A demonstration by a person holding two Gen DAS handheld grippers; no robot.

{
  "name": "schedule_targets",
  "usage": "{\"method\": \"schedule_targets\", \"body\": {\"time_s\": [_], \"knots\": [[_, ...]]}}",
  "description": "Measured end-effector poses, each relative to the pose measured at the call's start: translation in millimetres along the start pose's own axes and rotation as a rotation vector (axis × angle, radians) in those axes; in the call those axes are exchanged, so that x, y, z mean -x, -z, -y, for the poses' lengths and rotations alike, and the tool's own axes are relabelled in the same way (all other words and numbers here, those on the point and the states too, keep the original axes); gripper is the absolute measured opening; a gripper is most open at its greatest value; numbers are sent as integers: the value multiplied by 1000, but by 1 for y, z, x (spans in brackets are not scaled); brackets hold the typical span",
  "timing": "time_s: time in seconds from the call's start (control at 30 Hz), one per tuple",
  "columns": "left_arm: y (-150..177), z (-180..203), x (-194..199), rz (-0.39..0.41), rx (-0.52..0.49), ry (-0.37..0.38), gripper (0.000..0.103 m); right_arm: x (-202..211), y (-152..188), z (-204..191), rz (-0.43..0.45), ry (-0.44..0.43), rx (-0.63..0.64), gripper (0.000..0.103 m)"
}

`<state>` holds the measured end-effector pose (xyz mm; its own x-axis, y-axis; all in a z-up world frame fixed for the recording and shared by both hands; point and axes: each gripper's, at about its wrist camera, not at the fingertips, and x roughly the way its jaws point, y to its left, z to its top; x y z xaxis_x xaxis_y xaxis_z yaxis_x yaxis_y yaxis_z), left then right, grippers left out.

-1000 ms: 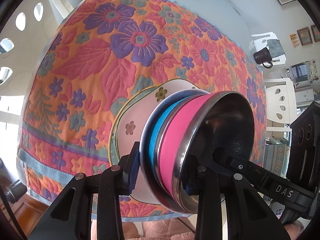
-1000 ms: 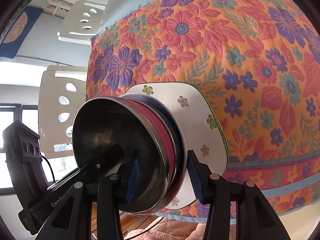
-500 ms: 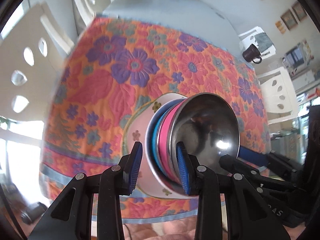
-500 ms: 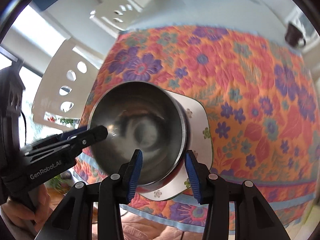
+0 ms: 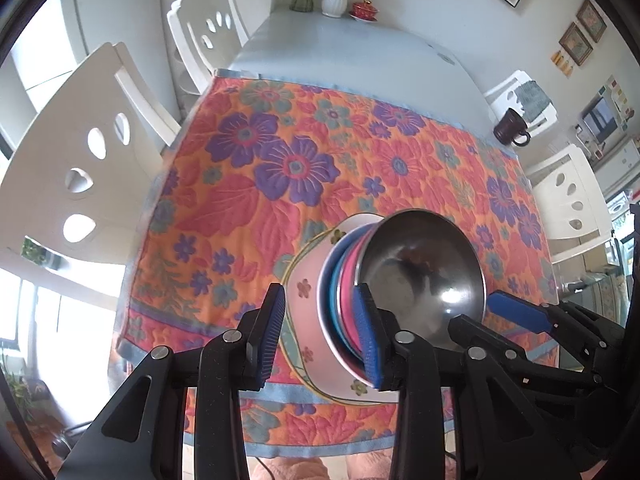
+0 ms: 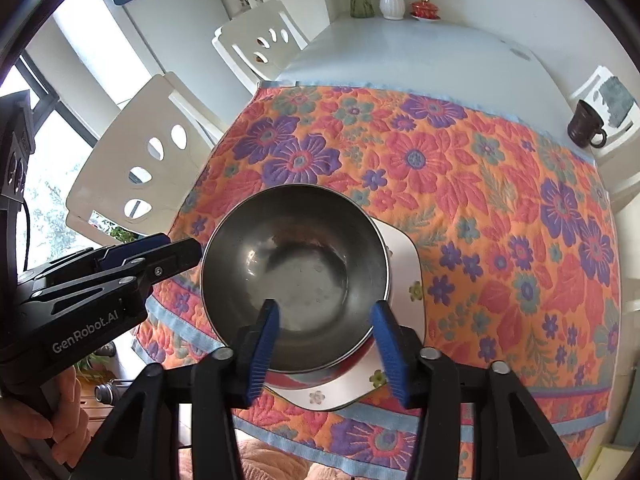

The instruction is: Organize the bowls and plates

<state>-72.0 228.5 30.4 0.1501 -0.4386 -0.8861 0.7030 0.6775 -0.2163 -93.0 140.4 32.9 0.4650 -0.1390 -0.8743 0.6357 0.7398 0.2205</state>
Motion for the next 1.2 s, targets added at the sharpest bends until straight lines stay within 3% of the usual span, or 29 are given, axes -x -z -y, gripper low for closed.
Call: {"method": "schedule_targets", "body": {"time_s": [0.07, 0.13, 0.2, 0.3, 0.47, 0.67, 1.2], "knots": [[0, -1, -1, -1, 4, -29, 37, -2, 0, -2, -4, 8, 10, 57], [1, -3, -3, -7, 8, -57, 44, -5, 0, -4, -7, 12, 15, 72], [3, -6, -4, -6, 16, -60, 66, -6, 1, -5, 10, 10, 22, 89], [6, -9, -1, 28, 28, -67, 78, -4, 1, -7, 57, 8, 32, 103], [6, -11, -5, 13, 31, -86, 99, -10, -1, -11, 70, 25, 54, 103], [9, -13, -6, 30, 40, -122, 102, -18, 0, -14, 84, 39, 74, 103], [14, -20, -14, -8, 67, -116, 103, -34, 2, -11, 42, 16, 77, 103]]}}
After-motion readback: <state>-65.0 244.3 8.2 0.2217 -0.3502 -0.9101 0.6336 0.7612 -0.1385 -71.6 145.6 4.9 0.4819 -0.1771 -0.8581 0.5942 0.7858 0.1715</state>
